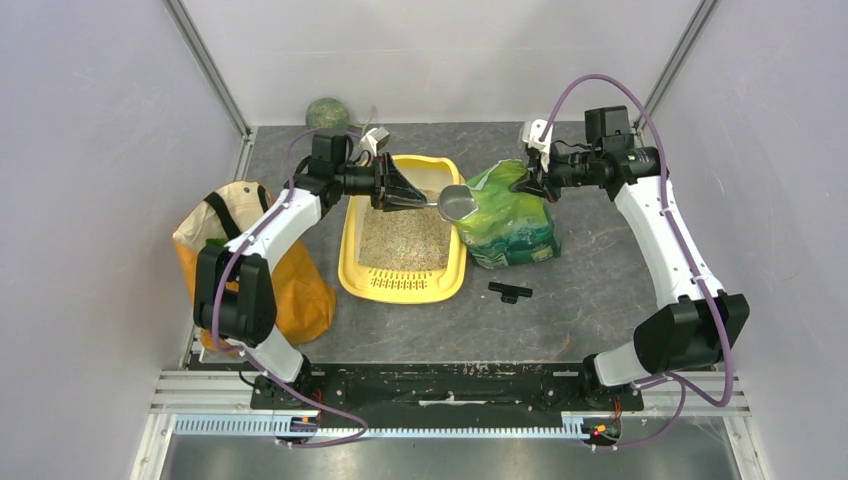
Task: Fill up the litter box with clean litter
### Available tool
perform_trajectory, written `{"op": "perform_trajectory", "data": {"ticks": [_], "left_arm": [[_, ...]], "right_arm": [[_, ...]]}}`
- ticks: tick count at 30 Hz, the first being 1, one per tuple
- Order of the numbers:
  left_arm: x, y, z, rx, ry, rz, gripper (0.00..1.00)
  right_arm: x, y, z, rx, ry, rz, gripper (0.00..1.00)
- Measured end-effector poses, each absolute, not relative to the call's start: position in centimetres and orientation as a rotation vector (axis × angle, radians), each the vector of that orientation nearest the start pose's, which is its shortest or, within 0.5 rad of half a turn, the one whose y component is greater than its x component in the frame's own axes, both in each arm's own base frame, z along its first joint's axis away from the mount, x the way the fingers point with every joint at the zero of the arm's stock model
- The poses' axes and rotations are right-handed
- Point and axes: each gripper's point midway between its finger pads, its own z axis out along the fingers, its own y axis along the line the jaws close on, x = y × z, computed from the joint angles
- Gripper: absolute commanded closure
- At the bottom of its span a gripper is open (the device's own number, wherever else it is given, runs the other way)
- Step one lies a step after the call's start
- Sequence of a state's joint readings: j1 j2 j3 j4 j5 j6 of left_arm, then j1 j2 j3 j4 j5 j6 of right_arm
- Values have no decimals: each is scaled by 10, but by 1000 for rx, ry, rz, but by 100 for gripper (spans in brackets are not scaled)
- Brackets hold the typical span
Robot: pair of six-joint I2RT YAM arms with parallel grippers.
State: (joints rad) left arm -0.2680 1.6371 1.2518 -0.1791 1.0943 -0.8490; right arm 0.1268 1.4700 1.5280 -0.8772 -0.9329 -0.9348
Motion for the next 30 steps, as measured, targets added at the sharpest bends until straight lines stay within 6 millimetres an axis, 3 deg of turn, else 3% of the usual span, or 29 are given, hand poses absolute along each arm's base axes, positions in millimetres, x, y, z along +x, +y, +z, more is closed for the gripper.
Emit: {"op": "perform_trajectory", "data": {"ticks": [9, 30], "left_arm": [[319, -250, 255, 63, 2305, -1814, 98], [319, -186, 259, -93, 2299, -1779, 98]], "right_arm": [[335, 167, 285, -1387, 1545, 644, 100], [338, 164, 282, -1393, 1553, 616, 100]]}}
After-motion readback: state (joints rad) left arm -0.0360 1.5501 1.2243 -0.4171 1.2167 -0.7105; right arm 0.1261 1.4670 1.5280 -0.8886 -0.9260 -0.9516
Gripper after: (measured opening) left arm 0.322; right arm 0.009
